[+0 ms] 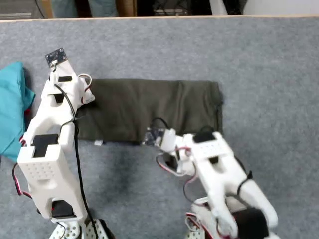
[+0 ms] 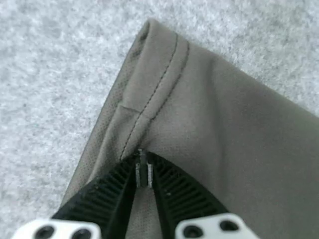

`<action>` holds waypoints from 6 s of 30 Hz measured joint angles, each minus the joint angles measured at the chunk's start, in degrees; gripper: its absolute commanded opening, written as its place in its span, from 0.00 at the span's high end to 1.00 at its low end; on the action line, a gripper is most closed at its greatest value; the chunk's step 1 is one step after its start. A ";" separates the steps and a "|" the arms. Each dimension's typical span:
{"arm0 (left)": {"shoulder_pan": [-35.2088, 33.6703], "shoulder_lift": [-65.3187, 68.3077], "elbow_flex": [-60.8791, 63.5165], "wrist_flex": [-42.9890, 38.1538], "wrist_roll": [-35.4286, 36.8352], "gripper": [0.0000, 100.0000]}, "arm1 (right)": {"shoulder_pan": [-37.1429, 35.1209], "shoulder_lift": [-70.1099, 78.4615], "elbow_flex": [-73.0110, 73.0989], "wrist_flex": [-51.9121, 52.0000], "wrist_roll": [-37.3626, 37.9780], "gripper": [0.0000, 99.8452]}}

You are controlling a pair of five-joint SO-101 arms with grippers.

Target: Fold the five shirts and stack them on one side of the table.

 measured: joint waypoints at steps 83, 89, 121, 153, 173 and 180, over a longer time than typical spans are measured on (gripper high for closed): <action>0.00 0.00 0.00 0.00 0.00 0.96 | 12.92 62.24 -103.91 40.09 -13.80 0.99; 0.00 0.00 0.00 0.00 0.00 0.96 | 13.10 63.47 -109.19 39.56 -14.07 0.99; 0.00 0.00 0.00 0.00 0.00 0.96 | 24.70 65.32 -134.77 47.38 -32.88 0.99; -12.31 8.09 -23.47 36.92 -15.21 0.75 | 39.47 95.47 -152.97 34.55 -59.25 0.99; -9.41 8.97 -28.31 39.12 -30.51 0.75 | 39.47 97.67 -155.96 35.08 -58.46 0.99; -9.41 8.97 -22.15 36.04 -30.59 0.79 | 39.47 97.67 -155.96 35.08 -58.46 0.99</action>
